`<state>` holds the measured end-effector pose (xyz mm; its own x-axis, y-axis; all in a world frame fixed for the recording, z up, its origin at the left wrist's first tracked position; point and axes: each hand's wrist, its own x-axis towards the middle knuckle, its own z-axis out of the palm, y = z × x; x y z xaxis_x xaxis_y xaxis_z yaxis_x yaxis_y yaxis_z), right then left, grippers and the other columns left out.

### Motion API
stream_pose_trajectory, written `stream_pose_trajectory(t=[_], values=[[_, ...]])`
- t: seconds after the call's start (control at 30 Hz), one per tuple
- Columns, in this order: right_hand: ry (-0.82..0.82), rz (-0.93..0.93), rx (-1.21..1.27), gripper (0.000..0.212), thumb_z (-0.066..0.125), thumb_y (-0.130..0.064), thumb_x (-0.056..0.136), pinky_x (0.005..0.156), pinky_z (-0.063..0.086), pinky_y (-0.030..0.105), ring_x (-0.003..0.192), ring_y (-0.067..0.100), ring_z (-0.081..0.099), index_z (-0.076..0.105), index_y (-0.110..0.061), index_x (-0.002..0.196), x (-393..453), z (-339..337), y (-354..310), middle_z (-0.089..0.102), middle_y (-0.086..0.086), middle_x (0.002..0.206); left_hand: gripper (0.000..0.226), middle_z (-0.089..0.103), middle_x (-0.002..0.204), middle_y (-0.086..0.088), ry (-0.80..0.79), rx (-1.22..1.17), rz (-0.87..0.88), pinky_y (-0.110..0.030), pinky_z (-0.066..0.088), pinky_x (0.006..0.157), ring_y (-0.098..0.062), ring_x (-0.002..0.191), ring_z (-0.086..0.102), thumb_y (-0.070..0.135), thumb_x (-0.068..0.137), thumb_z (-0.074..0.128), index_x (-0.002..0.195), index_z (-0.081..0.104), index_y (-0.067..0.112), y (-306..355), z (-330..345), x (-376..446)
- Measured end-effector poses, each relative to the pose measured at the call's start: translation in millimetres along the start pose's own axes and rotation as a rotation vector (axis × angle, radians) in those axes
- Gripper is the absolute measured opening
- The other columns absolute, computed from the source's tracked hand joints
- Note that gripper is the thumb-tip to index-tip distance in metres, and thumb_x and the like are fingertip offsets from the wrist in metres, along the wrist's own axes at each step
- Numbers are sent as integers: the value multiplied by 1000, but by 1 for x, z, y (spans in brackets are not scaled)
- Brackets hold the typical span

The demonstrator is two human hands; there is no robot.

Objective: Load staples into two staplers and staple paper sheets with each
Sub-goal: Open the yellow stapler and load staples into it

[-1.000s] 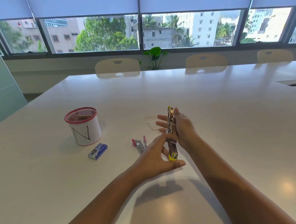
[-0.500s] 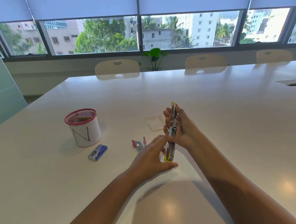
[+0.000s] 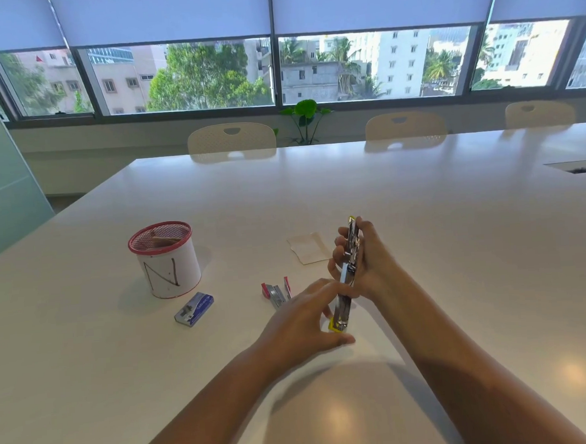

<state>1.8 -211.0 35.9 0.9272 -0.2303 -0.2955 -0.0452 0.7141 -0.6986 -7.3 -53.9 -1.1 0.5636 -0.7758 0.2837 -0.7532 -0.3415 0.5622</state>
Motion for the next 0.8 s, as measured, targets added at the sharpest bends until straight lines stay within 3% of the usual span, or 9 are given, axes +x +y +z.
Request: stream_pose_trajectory(t=[0.13, 0.4, 0.53, 0.63, 0.8], values=[[-40, -11, 21, 30, 45, -38, 93, 47, 45, 19, 40, 8, 54, 65, -16, 90, 0, 4, 5, 65, -4, 58, 57, 49, 113, 17, 22, 19, -15, -33, 51, 79, -3, 83, 54, 47, 66, 74, 115, 46, 42, 0, 0, 1], [-141, -6, -9, 32, 37, -24, 87, 55, 44, 23, 45, 10, 57, 65, -13, 97, -2, 3, 7, 68, -2, 67, 74, 33, 98, 35, 3, 68, -43, -30, 53, 76, 8, 74, 47, 48, 62, 77, 116, 26, 53, -1, 1, 0], [-190, -5, -45, 34, 35, -17, 86, 61, 44, 28, 54, 14, 58, 66, -13, 99, -7, 8, 9, 68, 3, 71, 96, 38, 108, 21, 56, 15, -84, -29, 50, 77, 3, 77, 51, 48, 59, 78, 129, 13, 58, 0, 2, -1], [-208, -3, -86, 35, 36, -14, 83, 63, 46, 29, 64, 16, 56, 67, -14, 100, -10, 12, 11, 66, 2, 71, 108, 44, 122, 12, 106, -51, -137, -35, 51, 84, -7, 95, 55, 50, 58, 79, 138, 6, 50, -4, 1, 1], [-246, 34, -111, 35, 40, -9, 82, 61, 47, 29, 64, 13, 56, 66, -18, 102, -14, 14, 11, 64, 0, 73, 110, 41, 112, 15, 93, -67, -147, -37, 53, 77, -1, 86, 53, 52, 58, 78, 138, 2, 52, -8, 1, 1]])
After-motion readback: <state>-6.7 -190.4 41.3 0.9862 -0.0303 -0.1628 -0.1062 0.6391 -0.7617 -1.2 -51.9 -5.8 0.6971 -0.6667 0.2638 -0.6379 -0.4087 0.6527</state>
